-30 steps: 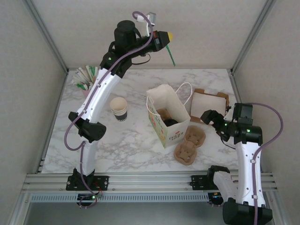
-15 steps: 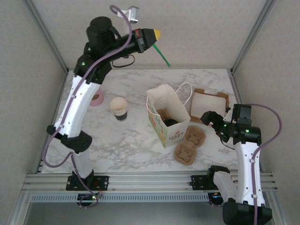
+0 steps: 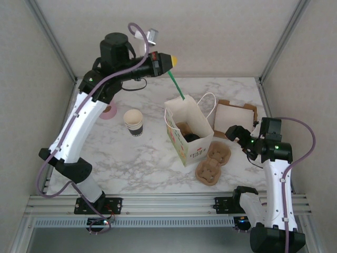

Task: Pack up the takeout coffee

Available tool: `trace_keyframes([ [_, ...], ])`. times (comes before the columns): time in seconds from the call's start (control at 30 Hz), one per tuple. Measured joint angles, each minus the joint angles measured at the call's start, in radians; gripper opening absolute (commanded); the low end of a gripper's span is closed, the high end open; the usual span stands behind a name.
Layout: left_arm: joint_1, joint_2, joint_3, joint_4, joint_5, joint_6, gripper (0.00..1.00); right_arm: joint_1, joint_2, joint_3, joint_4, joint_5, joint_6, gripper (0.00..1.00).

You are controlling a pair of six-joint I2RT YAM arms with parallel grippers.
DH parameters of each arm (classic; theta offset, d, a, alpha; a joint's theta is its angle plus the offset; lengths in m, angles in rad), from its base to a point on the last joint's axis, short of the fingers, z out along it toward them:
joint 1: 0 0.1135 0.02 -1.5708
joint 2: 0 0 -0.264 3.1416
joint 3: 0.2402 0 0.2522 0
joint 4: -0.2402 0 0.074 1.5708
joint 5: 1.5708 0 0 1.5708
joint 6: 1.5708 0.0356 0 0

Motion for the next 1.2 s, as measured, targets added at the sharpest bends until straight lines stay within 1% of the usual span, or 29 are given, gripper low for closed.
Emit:
trace_keyframes([
  [0.27,-0.018,0.001,-0.140,-0.012,-0.016,0.030,0.00,0.000,0.003,0.000,0.003,0.000,0.007,0.99],
  [0.47,-0.048,0.039,-0.165,-0.023,-0.073,0.059,0.00,0.000,0.003,0.000,0.003,0.004,0.010,0.99],
  [0.5,-0.055,0.050,-0.166,-0.025,-0.086,0.064,0.02,0.000,0.002,0.000,0.003,0.006,0.010,0.99],
  [0.57,-0.067,0.076,-0.170,-0.028,-0.106,0.075,0.07,0.000,0.001,0.000,0.003,0.008,0.010,0.99],
  [0.6,-0.070,0.090,-0.171,-0.033,-0.115,0.081,0.12,0.000,0.000,-0.001,0.002,0.008,0.010,0.99],
  [0.73,-0.076,0.153,-0.171,-0.056,-0.144,0.097,0.37,0.000,-0.001,-0.002,0.001,0.023,0.014,0.99],
  [0.83,-0.078,0.183,-0.171,-0.070,-0.155,0.103,0.50,0.000,-0.001,-0.002,-0.004,0.030,0.021,0.99],
  [0.97,-0.085,0.193,-0.142,-0.083,-0.163,0.111,0.60,0.000,-0.001,-0.002,-0.006,0.033,0.034,0.99],
  [1.1,-0.088,0.188,-0.082,-0.080,-0.171,0.116,0.74,0.000,-0.003,0.001,-0.008,0.034,0.040,0.99],
  [1.2,-0.088,0.157,-0.092,-0.065,-0.190,0.122,0.84,0.000,-0.006,0.014,-0.013,0.034,0.040,0.99],
])
